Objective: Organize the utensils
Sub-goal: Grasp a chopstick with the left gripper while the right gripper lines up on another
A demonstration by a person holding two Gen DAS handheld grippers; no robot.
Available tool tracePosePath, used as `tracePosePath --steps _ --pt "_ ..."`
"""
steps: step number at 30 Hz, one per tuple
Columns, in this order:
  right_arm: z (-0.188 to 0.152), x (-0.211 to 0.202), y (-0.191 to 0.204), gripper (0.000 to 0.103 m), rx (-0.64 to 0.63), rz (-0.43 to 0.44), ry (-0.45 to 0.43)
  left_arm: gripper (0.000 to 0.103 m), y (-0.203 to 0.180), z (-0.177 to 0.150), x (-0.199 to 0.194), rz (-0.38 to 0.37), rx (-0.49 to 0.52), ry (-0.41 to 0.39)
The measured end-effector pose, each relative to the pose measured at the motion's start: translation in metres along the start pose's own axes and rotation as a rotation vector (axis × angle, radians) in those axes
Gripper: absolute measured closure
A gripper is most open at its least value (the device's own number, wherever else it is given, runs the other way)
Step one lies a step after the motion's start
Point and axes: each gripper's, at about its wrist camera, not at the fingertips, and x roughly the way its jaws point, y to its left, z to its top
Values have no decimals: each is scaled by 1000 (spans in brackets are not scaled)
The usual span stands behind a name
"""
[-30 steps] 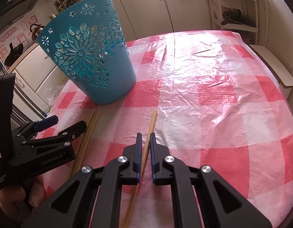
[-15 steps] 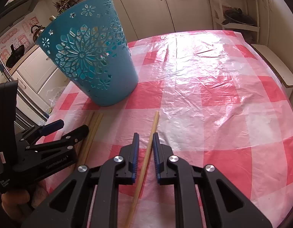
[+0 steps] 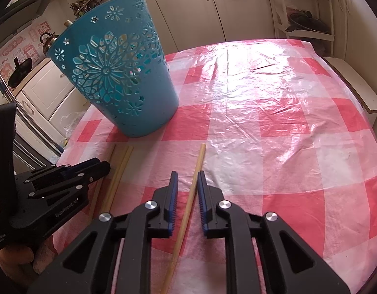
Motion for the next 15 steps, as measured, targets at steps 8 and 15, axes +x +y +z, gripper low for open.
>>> tracePosePath --steps 8,15 --pt "0 0 1 85 -5 -1 -1 86 -2 2 1 31 -8 1" --pt "0 0 3 82 -8 0 -2 96 -2 -2 1 -2 -4 -10"
